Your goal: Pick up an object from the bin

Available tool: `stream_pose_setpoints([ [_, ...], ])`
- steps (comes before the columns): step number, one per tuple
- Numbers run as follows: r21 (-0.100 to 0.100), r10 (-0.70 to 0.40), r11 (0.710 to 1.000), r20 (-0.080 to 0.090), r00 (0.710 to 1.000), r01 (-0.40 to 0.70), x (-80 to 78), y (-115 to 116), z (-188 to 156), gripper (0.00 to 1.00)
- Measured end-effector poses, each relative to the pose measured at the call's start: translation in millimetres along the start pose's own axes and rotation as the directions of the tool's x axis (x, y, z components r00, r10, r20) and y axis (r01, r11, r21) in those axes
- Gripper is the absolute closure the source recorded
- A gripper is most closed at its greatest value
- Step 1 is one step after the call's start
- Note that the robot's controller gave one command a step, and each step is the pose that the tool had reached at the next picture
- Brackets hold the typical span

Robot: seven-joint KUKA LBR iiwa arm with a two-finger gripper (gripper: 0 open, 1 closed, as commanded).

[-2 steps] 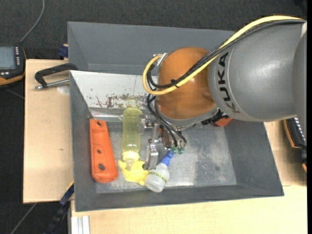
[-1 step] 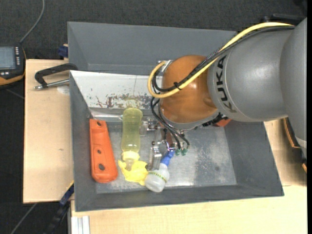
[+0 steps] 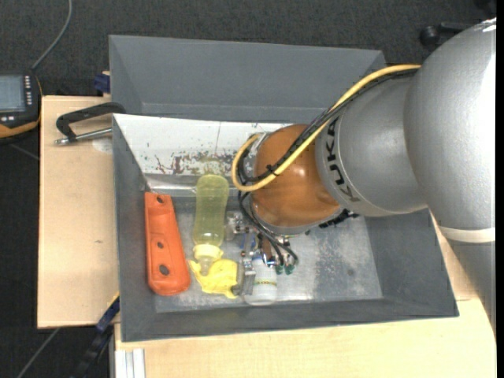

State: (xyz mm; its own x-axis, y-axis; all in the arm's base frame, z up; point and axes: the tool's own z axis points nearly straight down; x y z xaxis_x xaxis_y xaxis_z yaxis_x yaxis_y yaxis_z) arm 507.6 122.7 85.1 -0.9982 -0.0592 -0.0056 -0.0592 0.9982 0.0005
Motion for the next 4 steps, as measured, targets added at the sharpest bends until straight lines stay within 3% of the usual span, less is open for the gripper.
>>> stream_pose_setpoints([
  [1, -0.006, -0.021, 1.000, -0.003, 1.000, 0.021, 13.2, -30, 20, 0.00],
  [2, -0.003, 0.054, 0.999, 0.003, 0.999, -0.054, 9.3, -62, 16, 0.00],
  [3, -0.005, -0.031, 1.000, 0.001, 1.000, 0.031, -45.0, -62, 13, 0.00],
  [4, -0.006, 0.017, 1.000, 0.006, 1.000, -0.017, -37.7, -115, 13, 0.00],
])
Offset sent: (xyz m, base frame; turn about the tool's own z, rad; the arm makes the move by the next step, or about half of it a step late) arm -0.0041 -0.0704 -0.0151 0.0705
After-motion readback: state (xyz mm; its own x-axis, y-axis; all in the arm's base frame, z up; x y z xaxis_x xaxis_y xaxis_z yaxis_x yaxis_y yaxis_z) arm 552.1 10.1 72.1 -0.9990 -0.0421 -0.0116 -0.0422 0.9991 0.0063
